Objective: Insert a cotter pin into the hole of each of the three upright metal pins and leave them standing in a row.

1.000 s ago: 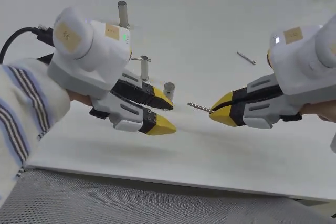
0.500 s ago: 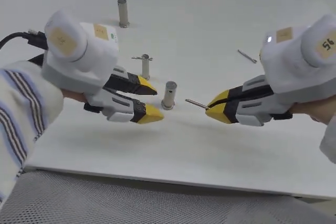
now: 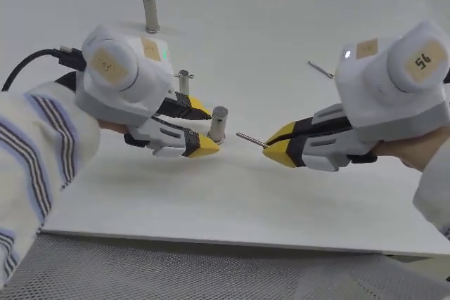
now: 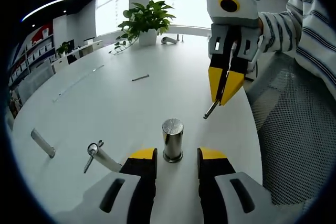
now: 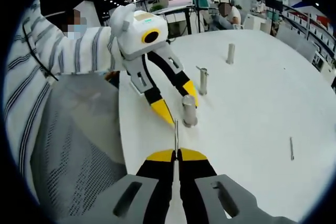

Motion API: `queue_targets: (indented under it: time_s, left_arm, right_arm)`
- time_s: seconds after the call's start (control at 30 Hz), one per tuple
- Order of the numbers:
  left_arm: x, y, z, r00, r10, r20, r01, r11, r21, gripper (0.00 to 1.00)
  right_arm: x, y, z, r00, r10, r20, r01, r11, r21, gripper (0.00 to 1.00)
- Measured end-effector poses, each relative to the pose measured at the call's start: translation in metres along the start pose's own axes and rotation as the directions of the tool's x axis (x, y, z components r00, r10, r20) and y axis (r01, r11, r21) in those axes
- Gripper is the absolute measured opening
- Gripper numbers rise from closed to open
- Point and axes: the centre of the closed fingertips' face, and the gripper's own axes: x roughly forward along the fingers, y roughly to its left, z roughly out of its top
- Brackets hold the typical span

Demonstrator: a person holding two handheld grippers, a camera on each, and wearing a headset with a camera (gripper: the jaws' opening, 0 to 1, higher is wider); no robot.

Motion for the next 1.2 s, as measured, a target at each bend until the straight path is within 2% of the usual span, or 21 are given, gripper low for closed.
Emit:
queue_targets:
  time_s: [0.13, 0.2, 0.23, 0.37, 0.43, 0.77, 0.93, 1.0, 1.2]
  left_arm:
    - [0.007, 0.0, -0.001, 1.0, -0.006, -0.005, 0.007, 1.0, 0.014, 0.26]
    - [0.008, 0.003, -0.001, 0.9999, 0.006, -0.009, -0.006, 1.0, -0.011, 0.26]
    - [0.008, 0.003, 0.0, 1.0, 0.009, -0.005, -0.009, 1.0, -0.007, 0.25]
    - [0.008, 0.003, 0.0, 0.9998, 0.018, -0.002, -0.018, 1.0, 0.003, 0.14]
    - [0.009, 0.005, -0.003, 0.9994, 0.033, -0.012, -0.033, 0.999, -0.003, 0.12]
    - [0.008, 0.006, -0.003, 0.9976, 0.069, -0.008, -0.07, 0.996, -0.053, 0.12]
    - [0.009, 0.006, -0.003, 0.9921, 0.123, -0.028, -0.124, 0.99, -0.061, 0.12]
    - [0.009, 0.008, -0.003, 0.9894, 0.143, -0.026, -0.145, 0.985, -0.092, 0.12]
    - [0.009, 0.008, -0.003, 0.9872, 0.155, -0.039, -0.158, 0.982, -0.102, 0.12]
  right_arm:
    - [0.0, -0.001, -0.001, 1.0, -0.008, 0.0, 0.008, 1.0, 0.012, 0.04]
    - [0.001, -0.001, -0.001, 1.0, -0.009, 0.0, 0.009, 1.0, 0.015, 0.04]
    - [0.001, 0.0, -0.001, 1.0, -0.01, -0.001, 0.01, 1.0, 0.017, 0.04]
    - [0.001, 0.0, -0.002, 0.9999, -0.012, -0.005, 0.012, 1.0, 0.022, 0.04]
    - [0.002, 0.0, -0.002, 0.9999, -0.013, -0.005, 0.013, 1.0, 0.024, 0.04]
    - [0.003, 0.0, 0.0, 0.9998, -0.018, -0.004, 0.018, 0.999, 0.031, 0.04]
    - [0.005, -0.001, 0.002, 0.9997, -0.022, 0.003, 0.022, 0.999, 0.037, 0.04]
    - [0.006, -0.002, 0.004, 0.9997, -0.025, 0.008, 0.024, 0.999, 0.041, 0.04]
    - [0.01, -0.003, 0.011, 0.9991, -0.034, 0.026, 0.033, 0.998, 0.047, 0.04]
